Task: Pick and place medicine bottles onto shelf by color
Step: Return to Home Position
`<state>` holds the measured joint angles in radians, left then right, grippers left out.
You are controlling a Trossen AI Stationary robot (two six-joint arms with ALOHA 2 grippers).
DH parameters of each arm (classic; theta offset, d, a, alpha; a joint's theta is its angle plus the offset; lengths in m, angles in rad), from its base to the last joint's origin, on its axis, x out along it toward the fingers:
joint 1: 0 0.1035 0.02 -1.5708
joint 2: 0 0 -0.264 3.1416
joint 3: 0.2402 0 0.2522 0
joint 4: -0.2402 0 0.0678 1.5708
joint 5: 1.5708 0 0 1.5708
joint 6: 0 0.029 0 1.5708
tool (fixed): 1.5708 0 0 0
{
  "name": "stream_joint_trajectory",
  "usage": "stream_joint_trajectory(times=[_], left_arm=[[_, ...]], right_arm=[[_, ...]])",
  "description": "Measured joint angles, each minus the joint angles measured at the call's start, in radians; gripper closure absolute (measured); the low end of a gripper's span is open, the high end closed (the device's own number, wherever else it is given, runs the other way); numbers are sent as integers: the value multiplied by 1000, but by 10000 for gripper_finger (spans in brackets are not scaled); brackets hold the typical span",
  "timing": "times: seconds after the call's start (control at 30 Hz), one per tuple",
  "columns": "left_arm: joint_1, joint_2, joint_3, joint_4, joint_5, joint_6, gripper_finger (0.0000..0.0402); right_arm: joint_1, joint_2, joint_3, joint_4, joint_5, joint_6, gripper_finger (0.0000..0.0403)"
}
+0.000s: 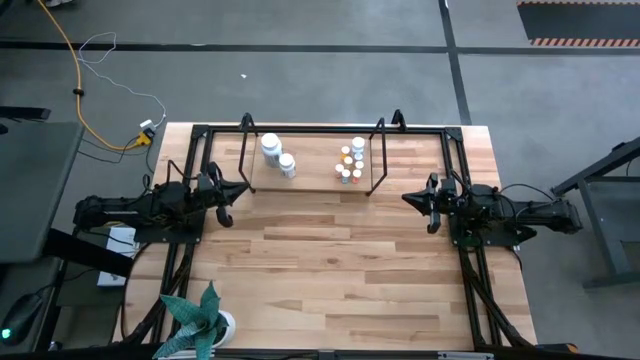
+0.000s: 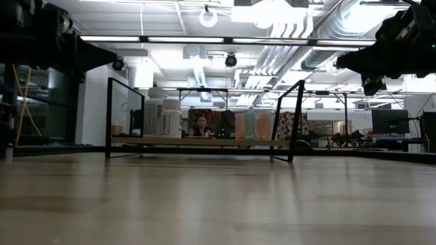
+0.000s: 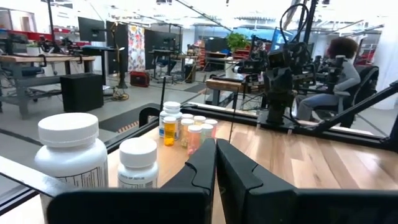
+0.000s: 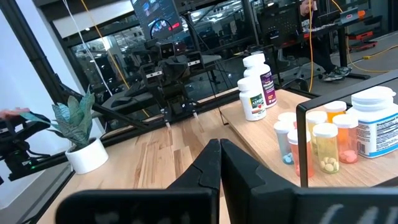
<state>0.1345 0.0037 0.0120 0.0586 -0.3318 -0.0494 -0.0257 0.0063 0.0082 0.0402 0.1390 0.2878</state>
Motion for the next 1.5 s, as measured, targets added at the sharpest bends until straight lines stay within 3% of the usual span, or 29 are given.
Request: stream_joint_trajectory(times=[0.9, 1.1, 1.2, 1.37, 1.5], left_arm=[[8, 0, 0, -1, 10, -4, 398], [10, 0, 0, -1, 16, -160, 398], [10, 0, 0, -11, 134, -166, 398], [8, 0, 0, -8, 534, -18, 398], [-2, 0, 0, -6, 596, -12, 398]], right_arm=[[0, 0, 0, 0, 0, 0, 403], [0, 0, 0, 0, 0, 0, 403], [0, 0, 0, 0, 0, 0, 403], [0, 0, 0, 0, 0, 0, 403], [0, 0, 0, 0, 0, 0, 403]])
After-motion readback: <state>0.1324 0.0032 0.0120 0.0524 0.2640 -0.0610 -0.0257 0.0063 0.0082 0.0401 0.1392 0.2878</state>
